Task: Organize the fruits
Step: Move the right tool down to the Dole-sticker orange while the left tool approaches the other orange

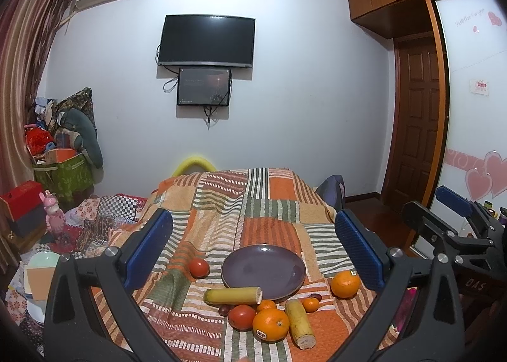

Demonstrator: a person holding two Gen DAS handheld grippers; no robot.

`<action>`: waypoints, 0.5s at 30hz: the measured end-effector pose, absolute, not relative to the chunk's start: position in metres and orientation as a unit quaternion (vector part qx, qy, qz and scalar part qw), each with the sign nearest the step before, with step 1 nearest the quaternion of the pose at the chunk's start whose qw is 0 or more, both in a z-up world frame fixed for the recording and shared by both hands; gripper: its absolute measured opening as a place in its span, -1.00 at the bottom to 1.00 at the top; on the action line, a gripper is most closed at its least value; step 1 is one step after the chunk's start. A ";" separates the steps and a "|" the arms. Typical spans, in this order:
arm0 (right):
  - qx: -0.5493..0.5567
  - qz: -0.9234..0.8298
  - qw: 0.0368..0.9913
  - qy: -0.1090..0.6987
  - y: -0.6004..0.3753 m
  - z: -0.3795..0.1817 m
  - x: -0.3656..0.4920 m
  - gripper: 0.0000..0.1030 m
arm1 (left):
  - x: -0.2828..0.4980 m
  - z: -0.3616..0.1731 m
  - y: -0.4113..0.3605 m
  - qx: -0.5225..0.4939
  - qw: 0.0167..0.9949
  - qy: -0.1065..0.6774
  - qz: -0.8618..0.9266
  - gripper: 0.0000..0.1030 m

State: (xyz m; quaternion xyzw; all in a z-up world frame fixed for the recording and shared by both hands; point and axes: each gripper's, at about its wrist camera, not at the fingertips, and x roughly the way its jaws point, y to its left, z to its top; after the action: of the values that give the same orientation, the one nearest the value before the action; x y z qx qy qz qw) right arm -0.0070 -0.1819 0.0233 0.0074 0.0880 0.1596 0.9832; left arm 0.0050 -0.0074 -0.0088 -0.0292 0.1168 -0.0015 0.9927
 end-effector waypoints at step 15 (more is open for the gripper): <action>0.010 0.147 0.969 0.196 -0.210 -0.016 0.039 0.38 | 0.064 -0.053 0.010 -0.041 0.970 0.238 -0.014 0.46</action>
State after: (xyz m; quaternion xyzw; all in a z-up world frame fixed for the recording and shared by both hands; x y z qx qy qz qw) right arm 0.0392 -0.2105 -0.0160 0.0104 0.1959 0.1474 0.9694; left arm 0.0638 0.0102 -0.0527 -0.0414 0.2385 -0.0136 0.9702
